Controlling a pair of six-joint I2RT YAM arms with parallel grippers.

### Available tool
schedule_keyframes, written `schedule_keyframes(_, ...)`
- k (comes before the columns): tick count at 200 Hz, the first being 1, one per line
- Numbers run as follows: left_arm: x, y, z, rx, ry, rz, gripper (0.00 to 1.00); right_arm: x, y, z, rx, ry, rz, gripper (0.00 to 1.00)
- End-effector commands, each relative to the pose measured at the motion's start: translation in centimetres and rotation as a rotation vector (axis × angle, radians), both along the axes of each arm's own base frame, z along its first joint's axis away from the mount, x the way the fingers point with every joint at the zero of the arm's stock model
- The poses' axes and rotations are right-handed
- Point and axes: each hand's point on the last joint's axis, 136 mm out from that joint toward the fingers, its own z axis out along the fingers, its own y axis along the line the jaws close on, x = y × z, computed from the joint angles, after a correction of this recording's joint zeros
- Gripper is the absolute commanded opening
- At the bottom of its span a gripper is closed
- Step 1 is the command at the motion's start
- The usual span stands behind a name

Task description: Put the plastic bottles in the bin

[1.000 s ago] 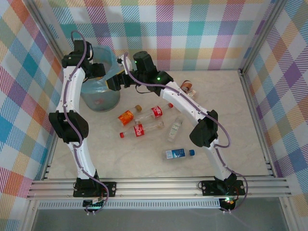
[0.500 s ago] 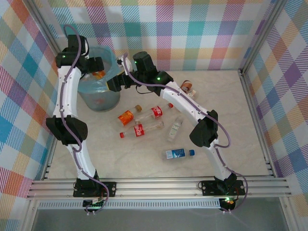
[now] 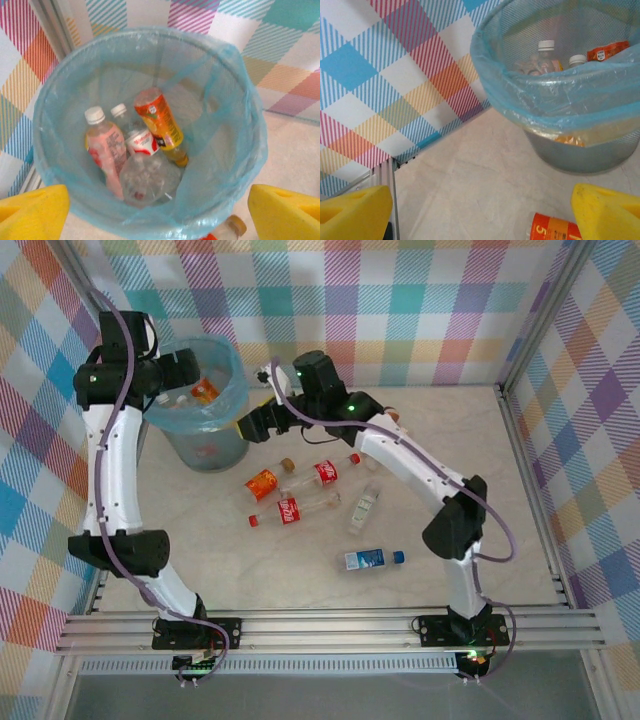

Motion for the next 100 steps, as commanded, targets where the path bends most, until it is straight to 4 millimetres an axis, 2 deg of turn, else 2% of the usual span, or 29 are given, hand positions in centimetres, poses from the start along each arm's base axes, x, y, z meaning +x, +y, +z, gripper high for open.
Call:
schedule_keyframes(1, -1.6, -1.2, 0.3, -0.017, -0.022, -0.028, 0.91, -1.9, -1.9, 1.3, -0.007, -0.087, 0.026, 0.92)
schedule_keyframes(25, -3.6, -3.2, 0.2, -0.004, -0.042, -0.094, 0.91, -3.9, -3.9, -1.1, -0.076, -0.157, 0.077, 0.91)
schedule_keyframes(64, -7.6, -6.3, -0.2, -0.014, -0.127, -0.211, 0.91, -6.4, -6.8, -7.0, -0.233, -0.280, 0.188, 0.92)
schedule_keyframes(100, -11.9, -8.8, -0.9, -0.087, -0.173, -0.333, 0.90, -7.2, -8.0, -12.6, -0.353, -0.334, 0.273, 0.94)
